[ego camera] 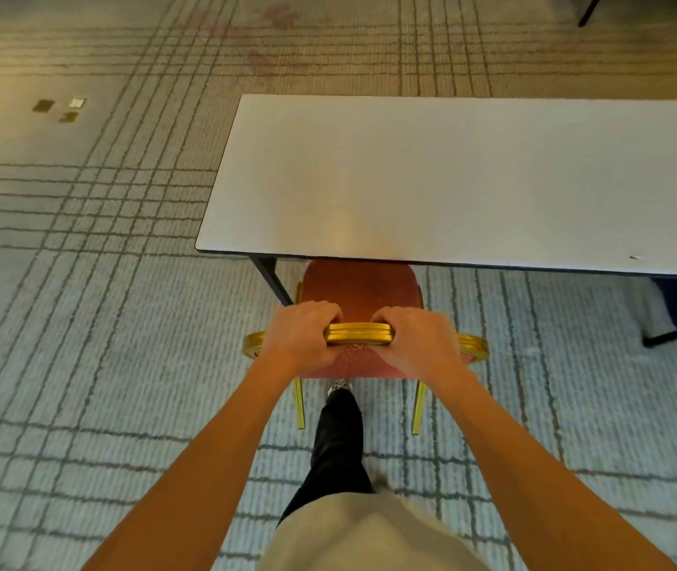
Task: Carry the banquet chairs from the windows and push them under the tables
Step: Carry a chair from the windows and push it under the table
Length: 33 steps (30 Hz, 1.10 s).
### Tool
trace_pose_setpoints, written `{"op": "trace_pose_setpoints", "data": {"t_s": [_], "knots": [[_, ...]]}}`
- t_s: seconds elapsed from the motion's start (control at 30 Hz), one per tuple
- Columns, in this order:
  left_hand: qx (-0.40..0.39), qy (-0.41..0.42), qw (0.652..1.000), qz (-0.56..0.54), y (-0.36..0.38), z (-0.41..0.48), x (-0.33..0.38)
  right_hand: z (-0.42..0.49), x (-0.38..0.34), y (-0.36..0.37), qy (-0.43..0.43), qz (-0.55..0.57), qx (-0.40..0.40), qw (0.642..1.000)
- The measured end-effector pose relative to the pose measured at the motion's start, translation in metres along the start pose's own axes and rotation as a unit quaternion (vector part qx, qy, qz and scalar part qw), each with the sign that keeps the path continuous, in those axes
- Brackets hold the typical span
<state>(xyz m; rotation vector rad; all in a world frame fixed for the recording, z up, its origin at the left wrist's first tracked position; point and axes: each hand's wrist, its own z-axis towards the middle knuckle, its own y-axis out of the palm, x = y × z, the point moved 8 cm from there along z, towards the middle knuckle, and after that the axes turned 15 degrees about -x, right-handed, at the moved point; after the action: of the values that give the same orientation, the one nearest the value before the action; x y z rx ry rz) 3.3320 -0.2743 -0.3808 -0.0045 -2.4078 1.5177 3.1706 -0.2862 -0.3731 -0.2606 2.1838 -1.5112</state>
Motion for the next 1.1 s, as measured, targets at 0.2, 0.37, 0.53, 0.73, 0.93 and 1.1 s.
{"op": "trace_pose_setpoints", "data": {"t_s": [0.2,0.37,0.53,0.73,0.93,1.1], "knots": [[-0.058,0.044,0.997,-0.035,0.079,-0.060,0.021,-0.075,-0.018,0.065,-0.045,0.025,0.000,0.999],[-0.081,0.056,0.993,-0.066,0.127,-0.105,0.027,-0.120,-0.036,0.111,-0.038,0.043,-0.003,0.998],[-0.052,0.050,0.992,-0.100,0.171,-0.145,0.029,-0.161,-0.052,0.156,-0.008,0.070,-0.027,0.997],[0.028,0.030,0.979,-0.199,0.170,-0.169,0.019,-0.173,-0.061,0.152,-0.017,0.094,0.012,0.995],[0.016,-0.009,0.904,-0.427,0.172,-0.193,0.008,-0.196,-0.053,0.146,0.044,0.452,-0.014,0.891],[0.066,-0.141,0.792,-0.591,0.156,-0.205,-0.010,-0.202,-0.043,0.131,0.140,0.664,0.092,0.729]]}}
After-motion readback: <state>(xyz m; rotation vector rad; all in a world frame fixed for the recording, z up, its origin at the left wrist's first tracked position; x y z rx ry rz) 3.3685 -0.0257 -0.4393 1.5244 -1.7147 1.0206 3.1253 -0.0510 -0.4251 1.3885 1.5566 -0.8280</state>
